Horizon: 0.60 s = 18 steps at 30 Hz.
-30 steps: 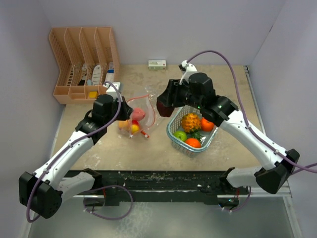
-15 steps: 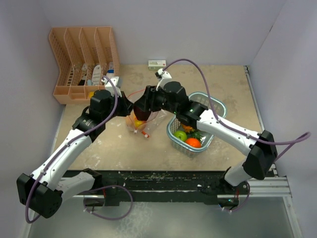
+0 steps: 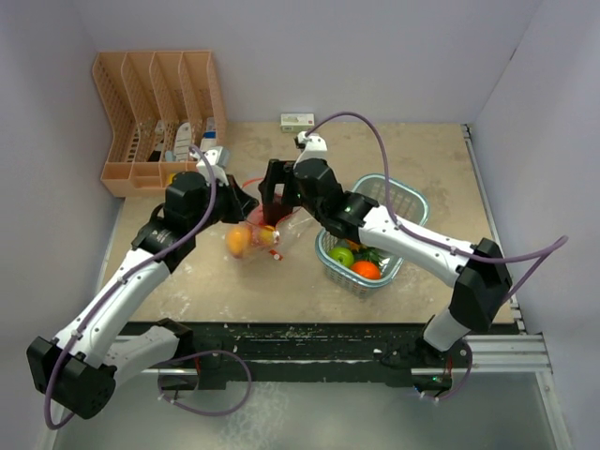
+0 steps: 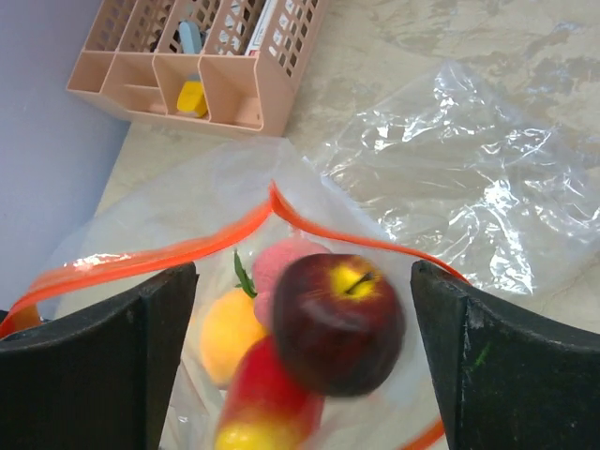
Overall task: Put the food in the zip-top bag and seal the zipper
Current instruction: Place the fake fruit in the zipper food storage bag.
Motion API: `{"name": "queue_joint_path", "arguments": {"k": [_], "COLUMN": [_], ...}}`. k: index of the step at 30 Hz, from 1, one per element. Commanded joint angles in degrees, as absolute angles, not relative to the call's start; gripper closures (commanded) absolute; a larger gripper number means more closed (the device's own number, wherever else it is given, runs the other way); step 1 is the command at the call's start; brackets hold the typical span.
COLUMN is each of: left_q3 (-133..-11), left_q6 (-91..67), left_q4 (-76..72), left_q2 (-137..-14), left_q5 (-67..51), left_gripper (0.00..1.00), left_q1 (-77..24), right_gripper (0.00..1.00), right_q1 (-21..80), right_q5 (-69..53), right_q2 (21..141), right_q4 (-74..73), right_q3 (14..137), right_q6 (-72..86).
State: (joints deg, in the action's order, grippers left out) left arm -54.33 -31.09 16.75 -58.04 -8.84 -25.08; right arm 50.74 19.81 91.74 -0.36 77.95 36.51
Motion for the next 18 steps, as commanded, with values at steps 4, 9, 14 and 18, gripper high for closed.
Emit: {"name": "queue_joint_path", "arguments": {"k": [4, 9, 14, 18], "left_q3": [-54.3, -52.2, -51.3, -49.6], "left_q6": [-33.2, -33.1, -32.0, -31.8], "left_q4": [11.3, 9.8, 10.2, 9.6], "left_q2": [-58.9, -59.7, -59.9, -59.6], "left_q5": [-10.7, -9.5, -8.1, -8.0], "left_gripper": [1.0, 1.0, 1.0, 1.0], "left_q1": [-25.0, -25.0, -25.0, -25.0], "right_gripper": [0.0, 0.0, 0.0, 0.01], "right_q1": [51.9, 53.3, 53.5, 52.9], "right_q5": [18.0, 16.3, 21.3, 25.8], "right_q2": [88.3, 83.8, 76.9, 73.7], "right_q4": [-1.8, -4.8, -14.8, -31.6], "right_q3": [82.1, 82.2, 81.5, 82.0], "right_q6": [32.1, 30.6, 31.8, 38.4]}}
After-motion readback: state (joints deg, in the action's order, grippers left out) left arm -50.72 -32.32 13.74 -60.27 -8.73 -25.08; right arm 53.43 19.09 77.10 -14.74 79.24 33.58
